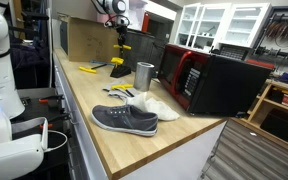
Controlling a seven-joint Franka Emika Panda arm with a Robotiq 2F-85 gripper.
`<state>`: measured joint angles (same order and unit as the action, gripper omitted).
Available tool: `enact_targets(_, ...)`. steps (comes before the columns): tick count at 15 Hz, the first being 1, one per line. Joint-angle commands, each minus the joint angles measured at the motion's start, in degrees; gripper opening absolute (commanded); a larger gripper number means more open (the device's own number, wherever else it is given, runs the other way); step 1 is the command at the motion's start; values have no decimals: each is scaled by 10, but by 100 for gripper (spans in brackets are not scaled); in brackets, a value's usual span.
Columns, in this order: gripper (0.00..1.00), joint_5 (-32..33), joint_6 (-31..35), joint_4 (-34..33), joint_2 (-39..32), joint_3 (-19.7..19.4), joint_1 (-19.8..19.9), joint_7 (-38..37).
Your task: Put the objects together on the counter
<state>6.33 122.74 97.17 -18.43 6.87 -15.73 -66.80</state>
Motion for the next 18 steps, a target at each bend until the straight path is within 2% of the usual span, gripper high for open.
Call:
enact_targets(1,5,1,1,-17,0,-2,-3,22)
enact_targets(5,5,-9,-14,-23,3,-1,-1,34)
enact_targets(9,5,-77,-13,-31,8,5,14,34)
enact_targets(15,5,-67,-38,-50,17,-2,9,16)
enact_targets(18,5,-28,-49,-51,31,-10,0,-3)
